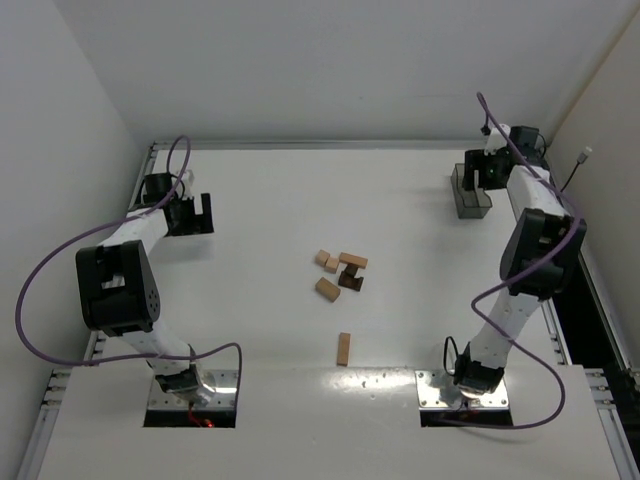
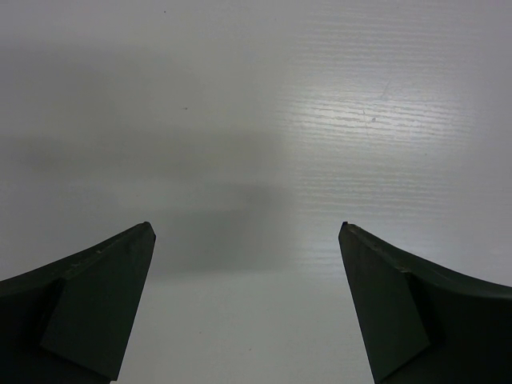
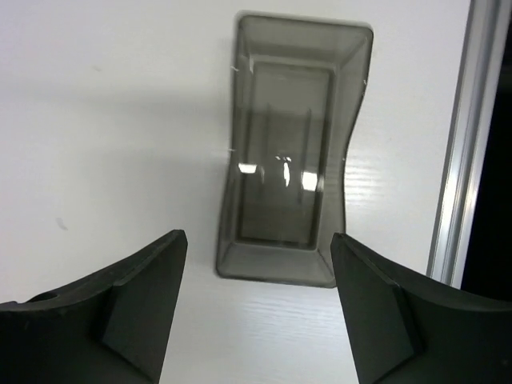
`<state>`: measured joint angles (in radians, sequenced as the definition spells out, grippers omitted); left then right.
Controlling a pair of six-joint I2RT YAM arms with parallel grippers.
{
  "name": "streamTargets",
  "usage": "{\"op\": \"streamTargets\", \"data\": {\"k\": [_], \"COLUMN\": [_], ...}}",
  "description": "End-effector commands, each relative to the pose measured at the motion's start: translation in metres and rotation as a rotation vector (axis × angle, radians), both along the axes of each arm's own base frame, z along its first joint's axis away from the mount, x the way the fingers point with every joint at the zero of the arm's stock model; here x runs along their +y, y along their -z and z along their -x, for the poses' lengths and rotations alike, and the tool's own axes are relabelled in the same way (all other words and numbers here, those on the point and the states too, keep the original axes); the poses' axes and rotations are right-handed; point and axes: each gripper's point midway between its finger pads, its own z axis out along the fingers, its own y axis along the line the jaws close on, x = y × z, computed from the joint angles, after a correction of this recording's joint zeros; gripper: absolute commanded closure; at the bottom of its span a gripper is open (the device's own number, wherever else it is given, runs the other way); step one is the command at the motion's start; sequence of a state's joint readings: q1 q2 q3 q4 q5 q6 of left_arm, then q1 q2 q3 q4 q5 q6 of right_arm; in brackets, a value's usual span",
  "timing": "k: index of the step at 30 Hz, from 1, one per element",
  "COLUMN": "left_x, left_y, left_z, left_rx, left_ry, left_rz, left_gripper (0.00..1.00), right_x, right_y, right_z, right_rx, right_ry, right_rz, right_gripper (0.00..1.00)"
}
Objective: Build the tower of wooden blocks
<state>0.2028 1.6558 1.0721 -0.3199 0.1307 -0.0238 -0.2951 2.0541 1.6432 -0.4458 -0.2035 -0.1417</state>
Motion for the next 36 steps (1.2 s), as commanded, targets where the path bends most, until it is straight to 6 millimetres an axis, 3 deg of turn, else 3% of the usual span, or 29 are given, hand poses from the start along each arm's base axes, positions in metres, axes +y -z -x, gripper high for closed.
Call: {"op": "streamTargets", "data": {"k": [1,2,3,6,7,9,10,12,13,18,21,29,36], "left_x": [0.005,0.005,0.004,0.004,0.004,0.002,0.002,0.0,0.0,-0.009,-0.01,-0.001,0.004], "left_y": [-0.007,-0.007,-0.007,-0.009,-0.006,-0.008,-0.008,-0.008,-0.012,-0.022,-0.024,-0.025,-0.022], "left_z": [-0.005,-0.005,-0.002,-0.002,0.001,-0.002,0.001,0.0,0.0,0.0,0.002,0.006,0.009], "left_rx": [-0.039,-0.039,-0.038,-0.051,-0.042,-0.054,-0.054,-0.056,-0.066,-0.09,-0.09,-0.093,-0.078], "left_ry": [-0.021,-0.028,-0.028,-0.028,-0.028,-0.021,-0.021,-0.015,-0.015,0.024,0.031,0.031,0.02], "left_rz": [0.001,0.007,0.007,0.005,0.006,0.012,0.012,0.019,0.017,-0.009,-0.028,-0.091,-0.117], "left_gripper": [0.01,0.01,0.01,0.01,0.01,0.01,0.01,0.01,0.01,0.01,0.01,0.01,0.01], "right_x": [0.019,0.025,0.036,0.084,0.111,0.145,0.172,0.198,0.223,0.263,0.281,0.316,0.335], "right_y": [-0.051,-0.057,-0.075,-0.072,-0.064,-0.054,-0.038,-0.025,-0.02,0.003,0.008,0.045,0.052], "right_z": [-0.004,-0.001,0.005,0.03,0.048,0.069,0.089,0.108,0.122,0.142,0.136,0.143,0.155], "right_rx": [-0.187,-0.207,-0.244,-0.219,-0.184,-0.151,-0.099,-0.047,-0.015,0.042,0.043,0.158,0.18], "right_ry": [-0.043,-0.062,-0.107,-0.303,-0.43,-0.585,-0.716,-0.826,-0.91,-1.038,-1.054,-1.173,-1.235], "right_rz": [0.017,0.004,0.005,-0.07,-0.047,-0.033,-0.006,0.001,0.001,0.071,0.077,0.1,0.125], "right_gripper": [0.3,0.3,0.3,0.35,0.37,0.41,0.42,0.44,0.45,0.52,0.55,0.55,0.55]}}
